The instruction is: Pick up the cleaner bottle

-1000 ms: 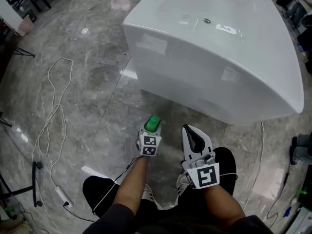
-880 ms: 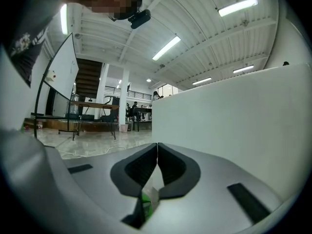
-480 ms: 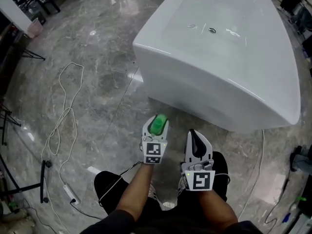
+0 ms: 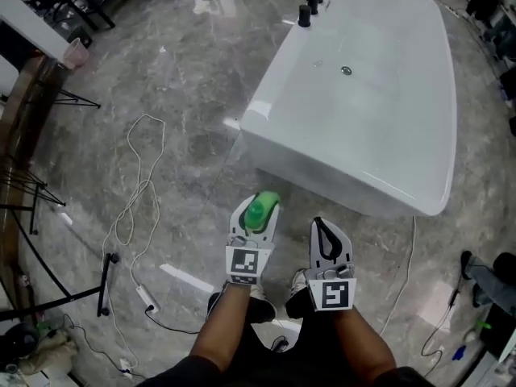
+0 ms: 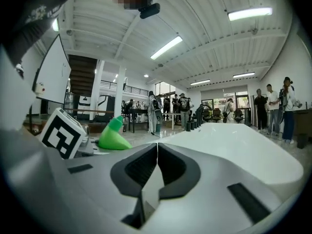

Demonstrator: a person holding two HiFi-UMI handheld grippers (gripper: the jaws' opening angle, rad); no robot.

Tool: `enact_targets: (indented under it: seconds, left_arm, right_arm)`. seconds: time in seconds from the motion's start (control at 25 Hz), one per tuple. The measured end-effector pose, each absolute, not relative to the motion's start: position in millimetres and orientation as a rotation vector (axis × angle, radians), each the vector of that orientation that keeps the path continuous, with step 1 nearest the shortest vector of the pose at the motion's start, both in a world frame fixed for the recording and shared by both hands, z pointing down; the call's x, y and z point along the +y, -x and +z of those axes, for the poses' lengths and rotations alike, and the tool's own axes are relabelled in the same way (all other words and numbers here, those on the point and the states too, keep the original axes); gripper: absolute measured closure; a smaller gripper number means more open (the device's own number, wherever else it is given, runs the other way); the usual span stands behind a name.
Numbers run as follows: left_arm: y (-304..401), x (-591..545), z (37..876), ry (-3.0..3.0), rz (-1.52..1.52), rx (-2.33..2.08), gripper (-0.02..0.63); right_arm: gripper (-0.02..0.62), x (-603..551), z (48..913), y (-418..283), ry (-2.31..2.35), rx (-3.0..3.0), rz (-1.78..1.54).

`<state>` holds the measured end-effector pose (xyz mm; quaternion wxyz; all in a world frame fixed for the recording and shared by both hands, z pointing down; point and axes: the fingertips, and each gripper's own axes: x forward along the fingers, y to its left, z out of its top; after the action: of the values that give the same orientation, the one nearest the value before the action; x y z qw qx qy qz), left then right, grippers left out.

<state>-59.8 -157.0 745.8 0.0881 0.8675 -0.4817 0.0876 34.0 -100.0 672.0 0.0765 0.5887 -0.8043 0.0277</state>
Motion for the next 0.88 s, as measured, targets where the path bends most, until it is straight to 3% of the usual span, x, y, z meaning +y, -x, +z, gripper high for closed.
enact_targets:
  seconds: [0.28, 0.52, 0.88]
  left_arm:
    - [41.9, -144.4, 550.9, -2.591, 0.26, -1.481, 0.419]
    - [28.1, -117.7, 433.2, -2.602, 0.259, -1.508, 0.419]
    - [-9.1, -123.3, 387.3, -2.656, 0.245, -1.475, 0.42]
  right_arm:
    - [0.578, -88.4, 514.5, -74.0, -1.784, -2.412, 0.164]
    - [0.578, -62.8, 437.2, -108.0, -1.802, -2.411, 0.163]
    - [0.578, -60.4, 367.9, -158.4, -2.008, -2.436, 0.151]
